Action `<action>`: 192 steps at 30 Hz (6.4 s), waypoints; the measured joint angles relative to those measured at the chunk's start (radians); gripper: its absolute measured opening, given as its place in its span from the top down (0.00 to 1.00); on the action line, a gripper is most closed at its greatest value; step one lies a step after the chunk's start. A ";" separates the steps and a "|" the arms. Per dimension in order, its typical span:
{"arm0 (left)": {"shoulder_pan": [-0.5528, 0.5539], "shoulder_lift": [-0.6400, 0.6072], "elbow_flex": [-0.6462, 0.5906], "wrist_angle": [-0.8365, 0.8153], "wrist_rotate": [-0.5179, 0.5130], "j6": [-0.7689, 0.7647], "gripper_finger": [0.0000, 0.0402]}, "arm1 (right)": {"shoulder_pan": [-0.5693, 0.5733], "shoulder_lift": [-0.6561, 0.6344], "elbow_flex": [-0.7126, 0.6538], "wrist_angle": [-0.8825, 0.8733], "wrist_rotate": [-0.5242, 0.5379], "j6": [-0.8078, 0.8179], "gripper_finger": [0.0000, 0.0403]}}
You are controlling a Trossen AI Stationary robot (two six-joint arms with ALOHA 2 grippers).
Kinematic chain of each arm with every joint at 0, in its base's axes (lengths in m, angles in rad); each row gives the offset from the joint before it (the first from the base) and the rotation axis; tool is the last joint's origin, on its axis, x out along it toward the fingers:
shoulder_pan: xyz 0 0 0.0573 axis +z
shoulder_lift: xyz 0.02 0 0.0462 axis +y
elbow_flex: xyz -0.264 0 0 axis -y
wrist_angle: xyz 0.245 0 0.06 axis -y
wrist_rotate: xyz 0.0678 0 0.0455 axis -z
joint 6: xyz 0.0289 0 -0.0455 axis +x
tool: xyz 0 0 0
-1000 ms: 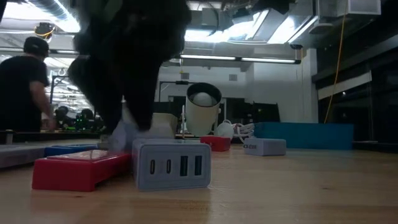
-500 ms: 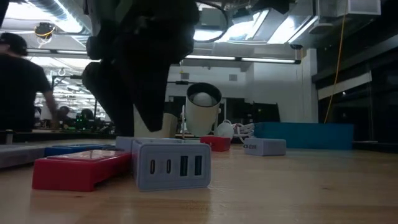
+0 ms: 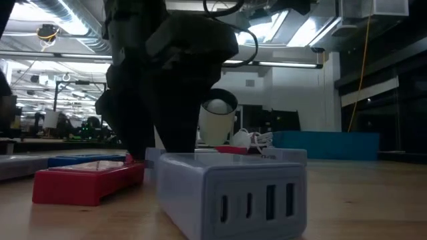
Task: Pick & Place Office items
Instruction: Put the middle light purple charger adapter into the blue bin, then put the top light purple charger adapter into the blue bin
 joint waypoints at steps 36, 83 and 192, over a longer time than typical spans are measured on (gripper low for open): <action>0.723 -0.046 0.185 0.571 0.192 0.638 0.47 | -0.163 -0.123 0.435 -0.130 0.105 -0.204 0.48; 0.882 0.423 0.887 0.436 0.572 0.875 0.47 | -0.163 -0.064 0.434 -0.129 0.244 -0.068 0.48; 0.412 0.515 0.911 -0.282 0.157 0.660 0.23 | -0.162 0.003 0.435 -0.127 -0.012 -0.106 0.48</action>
